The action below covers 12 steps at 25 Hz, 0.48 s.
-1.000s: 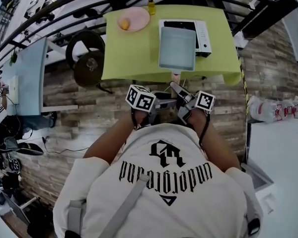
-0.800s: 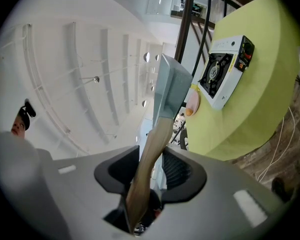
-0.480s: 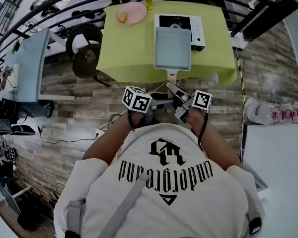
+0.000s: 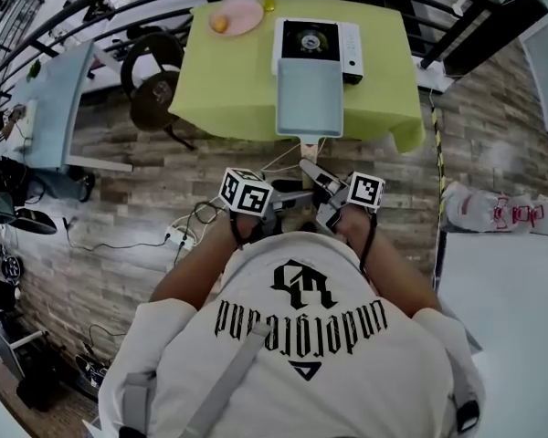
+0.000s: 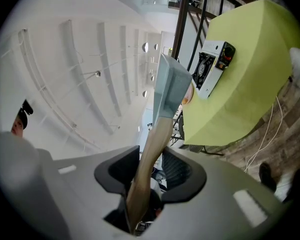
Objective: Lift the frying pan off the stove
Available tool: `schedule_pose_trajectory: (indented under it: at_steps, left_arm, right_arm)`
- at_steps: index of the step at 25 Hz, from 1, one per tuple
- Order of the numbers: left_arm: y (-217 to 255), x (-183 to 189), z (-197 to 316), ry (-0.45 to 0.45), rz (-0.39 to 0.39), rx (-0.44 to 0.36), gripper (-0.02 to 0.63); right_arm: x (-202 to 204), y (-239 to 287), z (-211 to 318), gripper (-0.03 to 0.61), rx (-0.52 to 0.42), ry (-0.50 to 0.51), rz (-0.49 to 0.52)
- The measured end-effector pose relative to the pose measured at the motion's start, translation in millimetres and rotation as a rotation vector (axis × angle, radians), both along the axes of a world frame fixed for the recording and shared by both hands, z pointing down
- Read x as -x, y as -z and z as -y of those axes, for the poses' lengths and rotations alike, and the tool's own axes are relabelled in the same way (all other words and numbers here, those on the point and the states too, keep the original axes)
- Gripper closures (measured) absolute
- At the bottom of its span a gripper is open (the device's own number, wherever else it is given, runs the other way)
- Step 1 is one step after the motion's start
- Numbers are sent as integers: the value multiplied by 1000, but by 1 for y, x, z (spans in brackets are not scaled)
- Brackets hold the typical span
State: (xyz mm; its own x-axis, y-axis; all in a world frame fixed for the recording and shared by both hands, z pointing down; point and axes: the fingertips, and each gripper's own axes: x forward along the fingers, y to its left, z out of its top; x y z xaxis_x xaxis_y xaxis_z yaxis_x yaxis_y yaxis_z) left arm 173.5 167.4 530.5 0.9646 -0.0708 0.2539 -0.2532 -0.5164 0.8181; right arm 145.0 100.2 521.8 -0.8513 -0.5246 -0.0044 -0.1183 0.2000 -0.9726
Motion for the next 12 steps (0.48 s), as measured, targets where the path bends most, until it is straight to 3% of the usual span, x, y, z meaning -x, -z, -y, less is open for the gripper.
schedule_pose_trajectory:
  at_steps: [12]
  left_arm:
    - [3, -20, -36, 16, 8, -5, 449]
  right_arm:
    - [-20, 3, -37, 439, -4, 17, 14]
